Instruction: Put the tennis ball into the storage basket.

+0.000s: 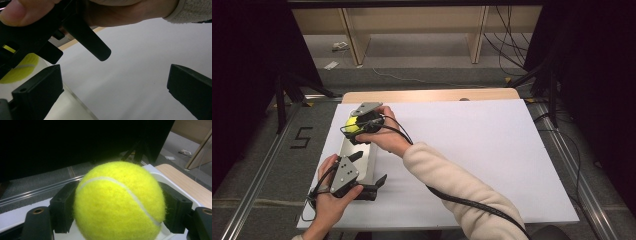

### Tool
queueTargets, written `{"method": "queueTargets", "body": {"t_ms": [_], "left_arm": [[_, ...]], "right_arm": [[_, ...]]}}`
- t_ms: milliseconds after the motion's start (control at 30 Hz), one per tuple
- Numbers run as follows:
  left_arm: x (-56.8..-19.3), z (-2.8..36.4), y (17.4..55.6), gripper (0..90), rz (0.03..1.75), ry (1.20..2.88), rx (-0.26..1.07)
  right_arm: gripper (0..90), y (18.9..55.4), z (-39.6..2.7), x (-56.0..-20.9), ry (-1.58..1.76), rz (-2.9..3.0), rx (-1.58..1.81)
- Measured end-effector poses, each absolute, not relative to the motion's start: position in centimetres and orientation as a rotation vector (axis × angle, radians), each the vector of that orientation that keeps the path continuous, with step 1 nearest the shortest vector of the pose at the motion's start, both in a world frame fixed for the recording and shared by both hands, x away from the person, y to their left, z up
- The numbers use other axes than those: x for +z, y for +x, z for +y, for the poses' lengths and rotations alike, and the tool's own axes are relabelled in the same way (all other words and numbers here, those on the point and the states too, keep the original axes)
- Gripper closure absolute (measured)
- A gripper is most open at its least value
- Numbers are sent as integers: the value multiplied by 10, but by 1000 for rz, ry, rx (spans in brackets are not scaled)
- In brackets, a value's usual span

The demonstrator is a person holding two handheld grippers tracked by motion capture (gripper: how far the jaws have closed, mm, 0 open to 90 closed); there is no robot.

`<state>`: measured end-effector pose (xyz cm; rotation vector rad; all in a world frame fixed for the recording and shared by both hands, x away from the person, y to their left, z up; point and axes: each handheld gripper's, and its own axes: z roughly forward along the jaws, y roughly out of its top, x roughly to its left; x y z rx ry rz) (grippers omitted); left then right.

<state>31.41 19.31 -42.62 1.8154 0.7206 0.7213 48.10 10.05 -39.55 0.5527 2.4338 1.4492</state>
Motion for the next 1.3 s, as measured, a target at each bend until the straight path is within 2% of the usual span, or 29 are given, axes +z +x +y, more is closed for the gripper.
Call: {"method": "queueTargets", "body": {"t_ms": [1300], "left_arm": [[-426, 193, 314, 0, 717, 1816, 718]], "right_arm": [[258, 485, 105, -408, 566, 2491, 1394]]}}
